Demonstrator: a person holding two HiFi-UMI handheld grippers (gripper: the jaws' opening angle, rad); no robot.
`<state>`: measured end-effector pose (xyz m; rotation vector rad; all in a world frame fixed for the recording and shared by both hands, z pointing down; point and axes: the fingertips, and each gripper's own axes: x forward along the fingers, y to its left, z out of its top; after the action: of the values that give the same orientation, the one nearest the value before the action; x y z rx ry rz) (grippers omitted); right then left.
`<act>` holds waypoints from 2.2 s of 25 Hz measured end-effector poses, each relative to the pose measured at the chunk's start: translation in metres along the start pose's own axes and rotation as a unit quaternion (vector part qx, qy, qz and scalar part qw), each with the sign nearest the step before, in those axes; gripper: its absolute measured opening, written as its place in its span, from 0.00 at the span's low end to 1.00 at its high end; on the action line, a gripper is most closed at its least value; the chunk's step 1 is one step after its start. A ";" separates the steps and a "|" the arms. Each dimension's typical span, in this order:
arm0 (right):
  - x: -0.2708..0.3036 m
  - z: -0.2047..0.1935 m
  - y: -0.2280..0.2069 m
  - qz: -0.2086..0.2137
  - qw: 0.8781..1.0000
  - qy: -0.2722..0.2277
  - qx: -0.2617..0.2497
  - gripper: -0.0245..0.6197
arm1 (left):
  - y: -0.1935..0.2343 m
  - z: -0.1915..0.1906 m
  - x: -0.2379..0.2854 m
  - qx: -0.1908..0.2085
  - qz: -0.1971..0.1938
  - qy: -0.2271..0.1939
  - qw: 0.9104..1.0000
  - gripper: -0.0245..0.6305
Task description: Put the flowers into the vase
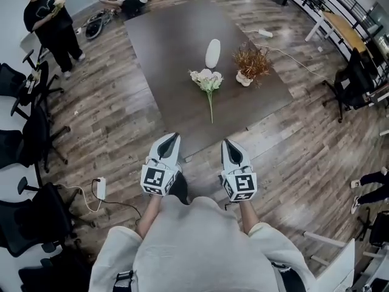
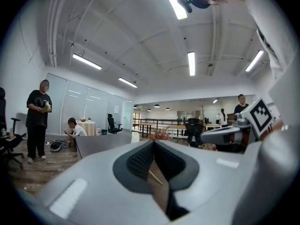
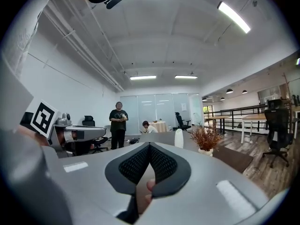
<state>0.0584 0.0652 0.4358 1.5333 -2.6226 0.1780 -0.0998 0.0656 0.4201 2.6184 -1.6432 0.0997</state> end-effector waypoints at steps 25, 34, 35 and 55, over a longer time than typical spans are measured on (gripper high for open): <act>0.177 0.039 -0.086 -0.054 0.998 0.008 0.019 0.03 | 0.115 0.014 0.187 -0.007 -0.042 0.026 0.999 0.05; 0.199 -0.021 -0.112 -0.032 0.994 0.089 0.056 0.03 | 0.106 -0.037 0.211 -0.019 -0.030 0.067 0.997 0.05; 0.201 -0.029 -0.114 -0.037 0.993 0.099 0.061 0.03 | 0.107 -0.045 0.213 -0.019 -0.031 0.073 0.997 0.05; 0.259 -0.190 -0.096 -0.001 0.919 0.389 0.070 0.50 | 0.142 -0.115 0.226 -0.068 -0.045 0.147 0.986 0.05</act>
<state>0.0206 -0.1760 0.6659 1.1531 -1.9912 0.8052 -0.1335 -0.1901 0.5543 2.4336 -1.3821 0.3394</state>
